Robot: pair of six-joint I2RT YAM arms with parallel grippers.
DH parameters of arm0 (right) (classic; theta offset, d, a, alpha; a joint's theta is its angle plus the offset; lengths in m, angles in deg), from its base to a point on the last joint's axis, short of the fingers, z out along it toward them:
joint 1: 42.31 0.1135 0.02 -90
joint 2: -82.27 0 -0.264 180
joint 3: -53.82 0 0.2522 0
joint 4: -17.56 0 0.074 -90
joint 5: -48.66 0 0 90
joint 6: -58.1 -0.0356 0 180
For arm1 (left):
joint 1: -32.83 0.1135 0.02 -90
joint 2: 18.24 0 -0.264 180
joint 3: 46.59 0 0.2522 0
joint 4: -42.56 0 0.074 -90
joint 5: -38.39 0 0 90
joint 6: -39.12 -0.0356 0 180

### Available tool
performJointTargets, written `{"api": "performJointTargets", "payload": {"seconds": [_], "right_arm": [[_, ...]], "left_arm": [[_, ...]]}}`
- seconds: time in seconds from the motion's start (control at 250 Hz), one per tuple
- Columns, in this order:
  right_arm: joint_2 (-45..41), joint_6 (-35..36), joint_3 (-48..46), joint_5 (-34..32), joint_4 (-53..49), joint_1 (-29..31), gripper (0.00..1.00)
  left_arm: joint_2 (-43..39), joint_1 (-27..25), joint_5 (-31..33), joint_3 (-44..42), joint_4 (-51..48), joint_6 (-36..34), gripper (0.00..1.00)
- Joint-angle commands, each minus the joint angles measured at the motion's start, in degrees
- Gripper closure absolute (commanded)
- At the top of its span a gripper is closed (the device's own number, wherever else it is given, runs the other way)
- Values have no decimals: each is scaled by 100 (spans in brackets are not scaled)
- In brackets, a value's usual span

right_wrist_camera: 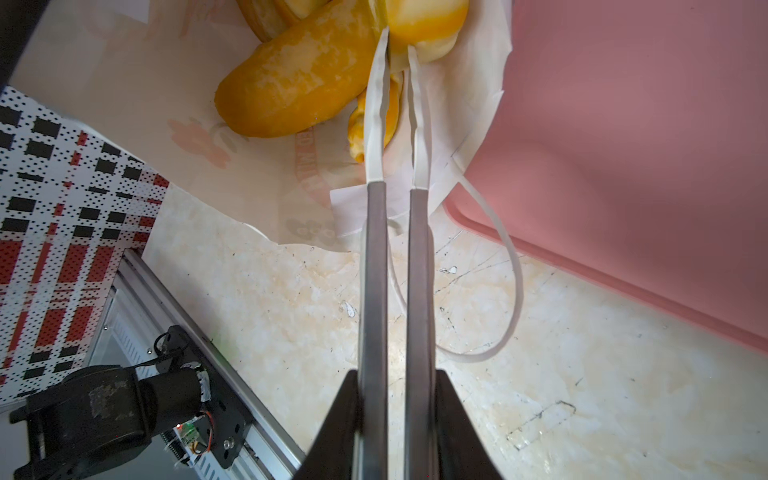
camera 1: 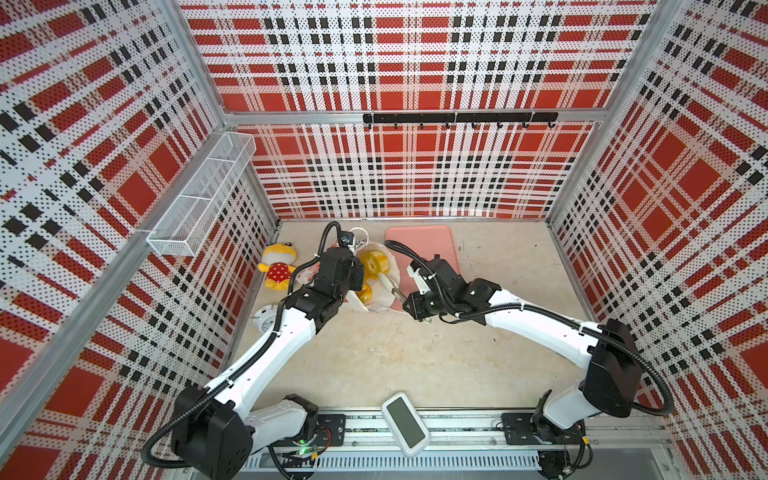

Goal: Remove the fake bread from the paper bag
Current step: 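Push the tongs into the bag with the right gripper while the left holds it, then pinch the yellow bread ring with the tongs and pull it out of the bag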

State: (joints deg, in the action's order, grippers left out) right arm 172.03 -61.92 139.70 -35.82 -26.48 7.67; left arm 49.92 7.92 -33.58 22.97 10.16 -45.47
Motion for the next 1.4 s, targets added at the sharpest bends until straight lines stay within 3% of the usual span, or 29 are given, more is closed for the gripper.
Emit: {"api": "performJointTargets", "payload": {"seconds": [0.0, 0.368, 0.628, 0.872, 0.916, 1.024, 1.393], "right_arm": [[-142, 179, 146, -238, 230, 16, 100], [-554, 286, 176, -288, -91, 19, 100], [-957, 343, 62, -297, -236, 16, 100], [-718, 263, 242, -253, -452, -4, 100], [-666, 204, 313, -285, -525, -3, 89], [-518, 129, 549, -361, -749, -20, 72], [224, -98, 1231, -311, -1164, -237, 61]], "left_arm": [[13, -39, 87, 161, 38, 288, 100], [320, -23, 797, 658, -499, 999, 100], [593, -20, 668, 802, -424, 1277, 100], [622, -39, 501, 767, -414, 1369, 100], [612, -43, 487, 745, -406, 1360, 100], [587, -49, 448, 685, -353, 1336, 100], [636, -154, 193, 512, -172, 1216, 100]]}}
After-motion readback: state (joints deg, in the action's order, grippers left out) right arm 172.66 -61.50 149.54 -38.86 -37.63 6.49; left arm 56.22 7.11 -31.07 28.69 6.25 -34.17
